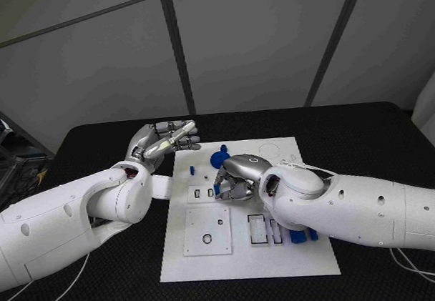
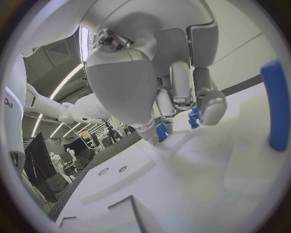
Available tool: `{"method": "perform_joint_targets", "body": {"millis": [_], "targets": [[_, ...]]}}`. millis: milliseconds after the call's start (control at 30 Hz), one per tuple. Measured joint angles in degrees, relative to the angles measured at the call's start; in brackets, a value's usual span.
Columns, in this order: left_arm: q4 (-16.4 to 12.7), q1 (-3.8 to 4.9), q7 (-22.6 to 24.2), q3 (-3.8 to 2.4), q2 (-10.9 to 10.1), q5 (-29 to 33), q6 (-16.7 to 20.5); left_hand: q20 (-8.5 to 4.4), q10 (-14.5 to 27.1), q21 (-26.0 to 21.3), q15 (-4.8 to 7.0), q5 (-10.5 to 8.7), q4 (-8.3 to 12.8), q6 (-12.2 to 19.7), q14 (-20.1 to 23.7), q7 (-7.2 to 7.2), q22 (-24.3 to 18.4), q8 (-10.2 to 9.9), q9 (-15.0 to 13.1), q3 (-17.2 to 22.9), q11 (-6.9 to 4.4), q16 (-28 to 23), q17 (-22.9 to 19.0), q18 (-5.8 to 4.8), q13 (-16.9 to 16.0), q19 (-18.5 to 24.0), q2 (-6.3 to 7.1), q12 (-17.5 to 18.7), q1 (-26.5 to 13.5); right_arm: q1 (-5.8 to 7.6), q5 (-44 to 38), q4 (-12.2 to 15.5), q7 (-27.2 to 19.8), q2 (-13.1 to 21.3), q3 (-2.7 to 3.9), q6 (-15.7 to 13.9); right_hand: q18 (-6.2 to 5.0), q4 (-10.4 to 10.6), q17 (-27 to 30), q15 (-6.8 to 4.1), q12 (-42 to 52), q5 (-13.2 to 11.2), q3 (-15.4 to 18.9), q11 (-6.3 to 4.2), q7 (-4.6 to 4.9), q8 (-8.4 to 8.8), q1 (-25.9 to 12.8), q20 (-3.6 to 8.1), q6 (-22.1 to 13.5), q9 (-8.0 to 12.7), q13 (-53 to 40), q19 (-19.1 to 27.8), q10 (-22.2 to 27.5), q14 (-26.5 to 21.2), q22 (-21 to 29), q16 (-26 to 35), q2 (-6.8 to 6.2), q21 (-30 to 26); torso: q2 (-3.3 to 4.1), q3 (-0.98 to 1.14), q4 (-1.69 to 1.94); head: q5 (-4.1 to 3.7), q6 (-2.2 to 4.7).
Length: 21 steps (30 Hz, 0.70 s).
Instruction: Assemble the parts on the task board
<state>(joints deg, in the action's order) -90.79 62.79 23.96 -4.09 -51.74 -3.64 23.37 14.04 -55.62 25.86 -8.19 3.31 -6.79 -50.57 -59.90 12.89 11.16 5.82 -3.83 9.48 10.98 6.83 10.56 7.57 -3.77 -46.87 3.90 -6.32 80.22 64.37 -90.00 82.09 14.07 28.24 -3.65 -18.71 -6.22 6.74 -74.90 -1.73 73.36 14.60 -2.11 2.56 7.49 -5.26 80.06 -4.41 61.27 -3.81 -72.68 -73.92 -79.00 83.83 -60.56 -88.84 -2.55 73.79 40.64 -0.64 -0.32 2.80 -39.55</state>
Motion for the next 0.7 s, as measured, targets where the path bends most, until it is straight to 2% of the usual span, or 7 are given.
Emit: {"method": "perform_joint_targets", "body": {"millis": [133, 700], "targets": [[0.0, 0.0, 0.0, 0.0, 0.0, 0.0, 0.0, 0.0, 0.0, 0.0, 0.0, 0.0, 0.0, 0.0, 0.0, 0.0, 0.0, 0.0, 0.0, 0.0, 0.0, 0.0, 0.0, 0.0, 0.0, 0.0, 0.0, 0.0, 0.0, 0.0, 0.0, 0.0, 0.0, 0.0, 0.01, 0.0, 0.0, 0.2, 0.0, 0.02, 0.0, 0.0, 0.2, 0.03, 0.0, 0.0, 0.0, -0.02, 0.0, 0.0, 0.0, 0.0, 0.0, 0.0, 0.0, 0.0, -0.05, 0.0, 0.0, 0.01, -0.01, -0.01, -0.03], [0.0, 0.0, 0.0, 0.0, 0.1, 0.0, 0.0, 0.2, 0.0, 0.0, 0.0, 0.0, 0.2, 0.0, 0.0, 0.0, 0.0, 0.0, 0.0, -0.2, 0.0, 0.0, 0.0, 0.0, 0.0, 0.2, 0.01, 0.0, 0.0, -0.02, -0.1, 0.0, 0.4, 0.0, -0.02, -0.1, 0.0, 1.7, 0.0, 0.62, -1.5, -1.1, 2.5, 0.77, 0.82, 1.12, -2.6, -0.61, -2.9, 0.0, 1.4, 0.6, 1.6, 0.2, 0.7, 0.0, -2.63, -0.7, 0.0, 0.01, -0.01, -0.08, -0.04]]}}
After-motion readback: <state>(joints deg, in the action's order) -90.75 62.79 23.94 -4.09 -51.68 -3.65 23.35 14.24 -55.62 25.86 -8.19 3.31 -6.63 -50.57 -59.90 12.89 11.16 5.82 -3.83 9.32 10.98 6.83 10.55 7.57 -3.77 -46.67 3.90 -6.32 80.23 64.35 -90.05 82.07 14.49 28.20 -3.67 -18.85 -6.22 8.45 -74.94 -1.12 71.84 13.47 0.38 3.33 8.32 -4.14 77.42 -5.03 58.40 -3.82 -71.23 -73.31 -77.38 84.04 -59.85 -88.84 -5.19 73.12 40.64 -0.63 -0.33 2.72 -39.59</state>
